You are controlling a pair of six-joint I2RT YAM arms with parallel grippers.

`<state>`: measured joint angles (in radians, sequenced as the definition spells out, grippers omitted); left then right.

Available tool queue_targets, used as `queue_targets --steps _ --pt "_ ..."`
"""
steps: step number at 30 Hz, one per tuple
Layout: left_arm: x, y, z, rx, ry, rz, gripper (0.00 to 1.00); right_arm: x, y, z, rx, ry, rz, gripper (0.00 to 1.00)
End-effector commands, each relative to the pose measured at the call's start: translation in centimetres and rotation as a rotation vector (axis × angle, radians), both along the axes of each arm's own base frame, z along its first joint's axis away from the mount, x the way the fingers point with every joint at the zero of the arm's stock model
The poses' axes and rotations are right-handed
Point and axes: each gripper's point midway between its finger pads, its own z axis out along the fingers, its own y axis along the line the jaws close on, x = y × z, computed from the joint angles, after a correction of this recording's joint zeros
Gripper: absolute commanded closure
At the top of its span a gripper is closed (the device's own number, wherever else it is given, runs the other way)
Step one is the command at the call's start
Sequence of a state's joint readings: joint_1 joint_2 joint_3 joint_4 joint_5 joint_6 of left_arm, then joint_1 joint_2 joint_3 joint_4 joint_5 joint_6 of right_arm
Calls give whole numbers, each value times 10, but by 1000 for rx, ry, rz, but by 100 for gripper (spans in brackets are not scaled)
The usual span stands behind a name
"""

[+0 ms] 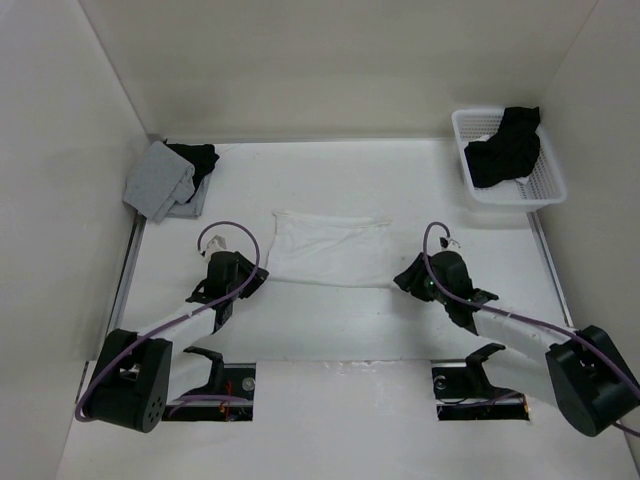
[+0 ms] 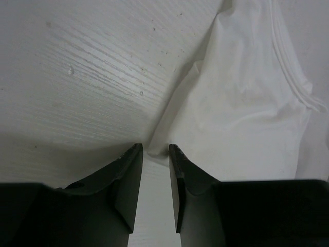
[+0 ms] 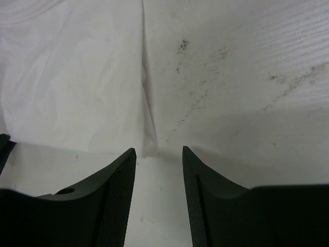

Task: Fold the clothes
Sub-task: Fold the tank top

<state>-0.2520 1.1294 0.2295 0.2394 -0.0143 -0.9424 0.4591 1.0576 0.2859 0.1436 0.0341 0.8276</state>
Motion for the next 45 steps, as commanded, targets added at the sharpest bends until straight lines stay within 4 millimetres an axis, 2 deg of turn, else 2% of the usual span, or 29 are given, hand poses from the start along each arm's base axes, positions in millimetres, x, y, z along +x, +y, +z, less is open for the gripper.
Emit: queue_targets --steps 1,6,10,14,18,26,32,37,45 --pt "-12 0 -9 23 50 -24 74 7 16 5 29 -19 27 54" --pt "-14 3 -12 35 62 -18 75 8 30 3 71 -15 56 55" --pt "-15 0 -13 37 69 -29 78 4 29 0 74 -8 42 62" --pt "-15 1 -15 40 73 -25 82 -1 18 16 70 -63 -13 58" --pt "-14 2 -16 45 72 -22 85 -6 25 30 79 -96 16 53" --pt "-7 -1 -15 39 54 -21 90 -1 24 13 74 -36 18 55" --pt "-8 -2 -13 33 43 -22 93 4 37 0 106 6 58 58" --pt "-7 0 -11 37 34 -20 96 9 36 -9 122 24 21 73" --pt "2 -5 -1 9 -20 -24 100 22 36 3 107 -41 -8 94"
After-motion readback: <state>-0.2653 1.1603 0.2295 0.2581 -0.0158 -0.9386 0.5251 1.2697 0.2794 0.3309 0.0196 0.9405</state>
